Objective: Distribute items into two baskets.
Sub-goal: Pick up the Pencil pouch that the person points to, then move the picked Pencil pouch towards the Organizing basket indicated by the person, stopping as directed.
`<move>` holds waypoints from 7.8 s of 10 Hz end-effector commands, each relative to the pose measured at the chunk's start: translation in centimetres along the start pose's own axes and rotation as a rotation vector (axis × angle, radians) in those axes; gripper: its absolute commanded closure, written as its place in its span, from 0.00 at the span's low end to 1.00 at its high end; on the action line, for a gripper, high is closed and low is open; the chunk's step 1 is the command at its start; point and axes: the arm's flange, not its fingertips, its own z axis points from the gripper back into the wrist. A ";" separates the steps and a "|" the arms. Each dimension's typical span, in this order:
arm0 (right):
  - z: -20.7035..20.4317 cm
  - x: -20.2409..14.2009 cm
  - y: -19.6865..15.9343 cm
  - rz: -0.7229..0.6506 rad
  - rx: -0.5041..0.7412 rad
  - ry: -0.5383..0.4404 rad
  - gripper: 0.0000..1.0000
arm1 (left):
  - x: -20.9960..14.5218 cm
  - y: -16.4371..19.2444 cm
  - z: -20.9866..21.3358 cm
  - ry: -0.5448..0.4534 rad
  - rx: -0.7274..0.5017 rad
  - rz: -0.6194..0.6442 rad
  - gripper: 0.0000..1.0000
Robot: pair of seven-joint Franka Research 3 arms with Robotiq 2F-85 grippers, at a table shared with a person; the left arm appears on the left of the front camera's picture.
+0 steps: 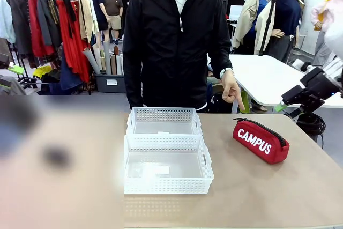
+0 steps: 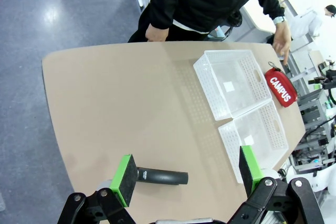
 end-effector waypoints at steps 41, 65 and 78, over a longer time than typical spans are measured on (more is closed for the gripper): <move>-14.7 4.5 -0.5 0.074 -0.264 0.421 1.00 | 0.0 0.0 0.0 -0.002 0.002 0.000 0.00; 5.3 4.1 16.6 0.554 -0.237 0.586 1.00 | 0.0 0.0 0.0 -0.002 0.002 0.000 0.00; 5.3 4.1 16.6 0.554 -0.237 0.586 1.00 | 0.0 0.0 0.0 -0.002 0.002 0.000 0.00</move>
